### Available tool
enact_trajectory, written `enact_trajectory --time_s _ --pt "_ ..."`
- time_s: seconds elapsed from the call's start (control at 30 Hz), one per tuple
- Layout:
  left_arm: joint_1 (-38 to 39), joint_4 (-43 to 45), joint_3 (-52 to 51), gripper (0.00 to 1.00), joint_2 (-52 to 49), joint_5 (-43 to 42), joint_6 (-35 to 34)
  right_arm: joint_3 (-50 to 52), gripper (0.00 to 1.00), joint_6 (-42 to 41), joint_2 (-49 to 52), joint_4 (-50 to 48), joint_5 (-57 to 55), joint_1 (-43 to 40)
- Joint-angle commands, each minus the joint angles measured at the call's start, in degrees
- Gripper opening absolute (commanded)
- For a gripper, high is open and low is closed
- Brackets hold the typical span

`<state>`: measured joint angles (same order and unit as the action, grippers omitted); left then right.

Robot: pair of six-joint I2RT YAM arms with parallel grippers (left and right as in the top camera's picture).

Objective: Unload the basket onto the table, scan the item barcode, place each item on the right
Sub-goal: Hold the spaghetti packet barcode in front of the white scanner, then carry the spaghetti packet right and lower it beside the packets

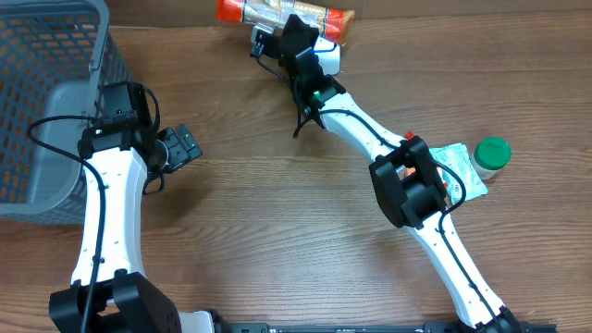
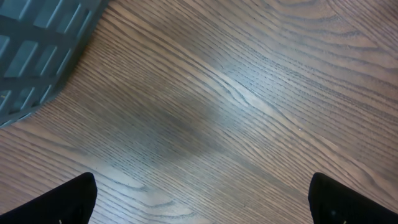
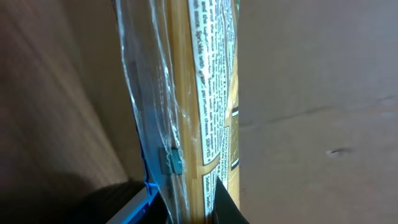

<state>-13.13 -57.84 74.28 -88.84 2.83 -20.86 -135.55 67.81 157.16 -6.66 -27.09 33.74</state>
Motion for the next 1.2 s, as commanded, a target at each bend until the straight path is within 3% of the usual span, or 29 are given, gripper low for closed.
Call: enact_trajectory --time_s 0.0,0.37,0.57,0.7,0.8,0.97,1.17 --pt "0.0 0.0 0.1 1.00 0.1 0.3 -0.4 -1.6 0.03 -2.0 -0.8 -0.3 0.2 0.0" --pt "0.0 0.0 0.1 1.00 0.1 0.3 -0.4 -1.6 0.03 -1.7 -0.2 3.5 0.1 0.0" --pt "0.0 0.0 0.1 1.00 0.1 0.3 -0.4 -1.7 0.03 -1.8 -1.1 -8.4 -6.4 0.4" --pt "0.0 0.0 0.1 1.00 0.1 0.3 -0.4 -1.7 0.03 -1.8 -5.3 -6.4 -6.3 0.4" --pt "0.0 0.0 0.1 1.00 0.1 0.3 -0.4 -1.7 0.03 -5.1 -9.5 -0.4 -6.5 0.4" --pt "0.0 0.0 0.1 1.00 0.1 0.3 -0.4 -1.7 0.03 -18.1 -18.4 14.9 -7.3 0.8" --pt "0.0 0.0 0.1 1.00 0.1 0.3 -0.4 -1.7 0.03 -43.3 -29.0 45.2 -8.0 1.9"
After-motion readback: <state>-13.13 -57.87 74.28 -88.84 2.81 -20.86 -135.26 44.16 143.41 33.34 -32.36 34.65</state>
